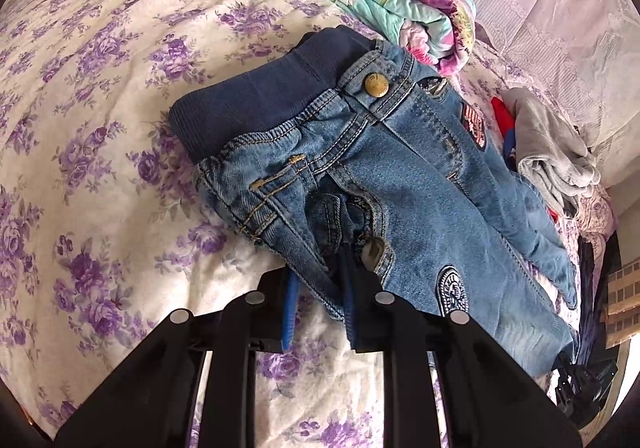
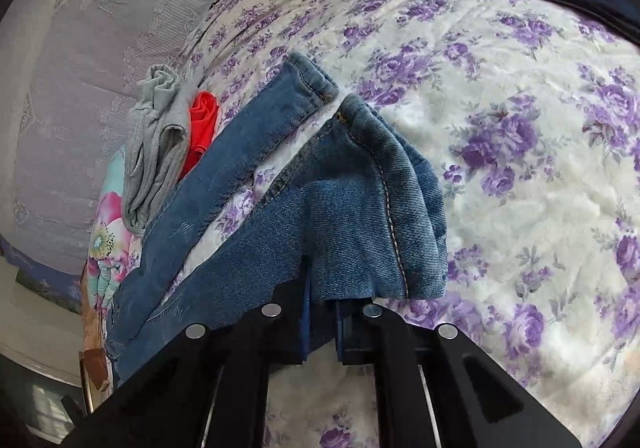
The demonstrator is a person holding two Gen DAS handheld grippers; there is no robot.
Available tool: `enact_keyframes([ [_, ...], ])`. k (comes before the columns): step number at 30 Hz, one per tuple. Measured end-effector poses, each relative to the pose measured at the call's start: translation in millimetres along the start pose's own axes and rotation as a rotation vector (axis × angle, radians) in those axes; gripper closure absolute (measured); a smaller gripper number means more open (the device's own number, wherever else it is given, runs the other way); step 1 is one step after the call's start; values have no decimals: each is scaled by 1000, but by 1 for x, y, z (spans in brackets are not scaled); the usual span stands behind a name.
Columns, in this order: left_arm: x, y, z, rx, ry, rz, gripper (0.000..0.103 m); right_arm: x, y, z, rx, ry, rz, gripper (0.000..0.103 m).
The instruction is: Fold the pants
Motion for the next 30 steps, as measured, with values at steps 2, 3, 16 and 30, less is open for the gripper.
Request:
enact_keyframes([
  [2, 4, 1, -9, 13, -21, 4, 86, 3, 1, -22, -19, -27, -12, 95],
  [3, 7, 1, -14, 8, -35, 10, 87, 5, 2, -31, -32, -30, -19, 95],
  [16, 56, 24, -13, -68, 39, 31, 82, 53, -54, -19, 46, 75, 29, 84],
  [30, -1, -20, -120, -142, -124, 285, 60, -32, 28, -74, 139, -1, -215, 29],
])
Point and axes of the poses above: each gripper's, at about its wrist camera, not at the fingertips, and z roughly the way its jaws point, y to its left, x to its underside, the point moved 5 cm from there along z, roughly the way its jaws point, and after that the axes turned 14 degrees about y, right-handed, at the moved point
